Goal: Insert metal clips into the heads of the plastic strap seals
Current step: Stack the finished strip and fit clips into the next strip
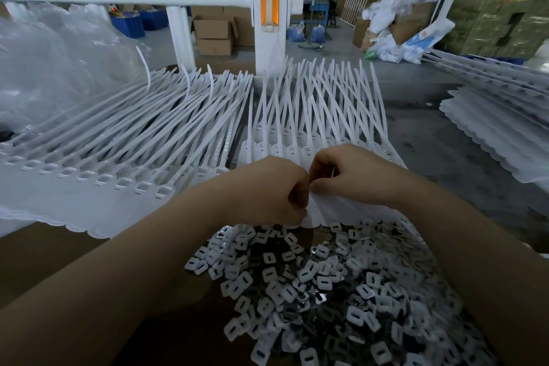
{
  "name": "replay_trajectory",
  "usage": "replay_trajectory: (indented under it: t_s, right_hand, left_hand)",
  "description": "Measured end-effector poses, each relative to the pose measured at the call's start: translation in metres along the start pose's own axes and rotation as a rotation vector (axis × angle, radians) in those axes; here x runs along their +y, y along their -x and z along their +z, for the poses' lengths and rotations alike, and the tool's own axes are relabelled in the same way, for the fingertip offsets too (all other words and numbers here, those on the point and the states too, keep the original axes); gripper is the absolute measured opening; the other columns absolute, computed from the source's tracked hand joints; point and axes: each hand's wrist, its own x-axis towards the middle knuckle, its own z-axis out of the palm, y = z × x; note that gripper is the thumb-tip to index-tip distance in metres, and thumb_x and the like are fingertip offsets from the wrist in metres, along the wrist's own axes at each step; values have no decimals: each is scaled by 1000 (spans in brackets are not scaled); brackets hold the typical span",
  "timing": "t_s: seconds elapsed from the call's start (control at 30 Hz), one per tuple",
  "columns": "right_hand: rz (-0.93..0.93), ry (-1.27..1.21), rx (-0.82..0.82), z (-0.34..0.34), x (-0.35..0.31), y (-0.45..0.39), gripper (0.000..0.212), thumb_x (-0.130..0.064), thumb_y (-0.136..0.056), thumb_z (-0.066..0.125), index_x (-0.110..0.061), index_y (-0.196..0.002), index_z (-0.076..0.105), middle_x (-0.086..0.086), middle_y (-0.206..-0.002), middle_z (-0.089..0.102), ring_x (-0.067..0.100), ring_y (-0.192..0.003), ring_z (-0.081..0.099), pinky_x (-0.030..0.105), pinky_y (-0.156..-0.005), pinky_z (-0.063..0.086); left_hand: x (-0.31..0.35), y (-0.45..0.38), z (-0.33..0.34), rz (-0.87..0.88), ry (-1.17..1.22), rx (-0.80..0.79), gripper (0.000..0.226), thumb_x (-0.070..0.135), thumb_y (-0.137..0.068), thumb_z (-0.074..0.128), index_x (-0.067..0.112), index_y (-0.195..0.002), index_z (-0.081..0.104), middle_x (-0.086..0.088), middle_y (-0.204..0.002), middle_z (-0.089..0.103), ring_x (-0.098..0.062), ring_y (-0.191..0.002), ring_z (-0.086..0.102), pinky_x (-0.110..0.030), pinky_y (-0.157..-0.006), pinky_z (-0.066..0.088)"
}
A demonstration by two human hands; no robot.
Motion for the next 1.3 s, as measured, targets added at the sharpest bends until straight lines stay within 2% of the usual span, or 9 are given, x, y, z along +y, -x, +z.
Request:
replay_trajectory:
  t_s: [0.13, 0.23, 0.3, 0.37, 0.53, 0.83, 0.97, 1.13, 1.3]
  right_hand:
    - [-1, -3, -2, -1, 0, 1, 3, -26, -87, 69, -27, -88, 67, -15, -84, 66, -4, -72, 60, 14, -63, 42]
    - [2, -61, 20, -2, 0, 2, 4, -24, -86, 70, -27, -86, 68, -13, -81, 68, -4, -71, 62, 15, -63, 45]
    - [8, -182, 49, -4, -1, 2, 3, -22, -86, 70, -25, -86, 71, -8, -80, 71, -1, -71, 65, 18, -64, 50]
    - [2, -281, 50, -5, -2, 2, 4, -22, -88, 69, -25, -86, 72, -7, -79, 72, 0, -70, 65, 16, -61, 48]
    - [-22, -354, 24, -5, -5, 3, 5, -23, -88, 69, -25, -87, 74, -9, -81, 73, -4, -68, 62, 7, -56, 43]
    - [-22, -253, 22, -4, -9, 4, 10, -27, -90, 65, -28, -82, 70, -4, -78, 70, 3, -64, 59, 21, -60, 47]
    - [43, -172, 131, 1, -6, 1, 13, -26, -91, 61, -24, -80, 68, -8, -74, 65, 1, -58, 56, 21, -55, 44]
    - [139, -34, 137, 9, -6, -3, 14, -31, -91, 59, -23, -85, 69, -10, -81, 68, 9, -77, 64, 35, -80, 52]
    - [176, 63, 148, 15, -14, -2, 13, -36, -91, 58, -29, -83, 66, -14, -77, 65, 3, -75, 58, 36, -88, 47]
  left_hand:
    - [2, 0, 1, 30, 40, 18, 12, 23, -78, 74, 28, -79, 64, 13, -75, 62, 1, -69, 59, -17, -62, 52]
    - [-2, -1, 0, -29, 230, 36, 17, 21, -78, 76, 30, -83, 63, 12, -78, 66, 4, -69, 63, -14, -65, 55]
    - [-9, -2, -2, -106, 417, 71, 22, 19, -79, 77, 25, -93, 62, 5, -85, 72, -3, -76, 68, -21, -71, 57]
    - [-15, -2, -5, -172, 615, 82, 29, 12, -81, 76, 17, -103, 58, -3, -86, 75, -9, -75, 70, -18, -65, 55]
    - [-18, -2, -10, -196, 782, 90, 36, 8, -79, 78, 12, -106, 54, -8, -86, 76, -17, -76, 71, -22, -66, 55]
    - [-15, -4, -7, -188, 768, 180, 39, 11, -76, 81, 12, -105, 55, -5, -80, 76, -9, -66, 69, -15, -57, 51]
    - [-20, -7, -4, -215, 526, 314, 36, 22, -74, 84, 23, -101, 59, 4, -84, 72, -8, -74, 68, -21, -64, 53]
    - [-27, -5, -1, -216, 277, 268, 20, 26, -75, 83, 29, -85, 65, 13, -78, 65, 5, -69, 60, -4, -53, 41]
    - [-28, -7, -1, -191, 222, 261, 16, 27, -75, 83, 31, -77, 67, 14, -73, 67, 5, -66, 61, -8, -58, 42]
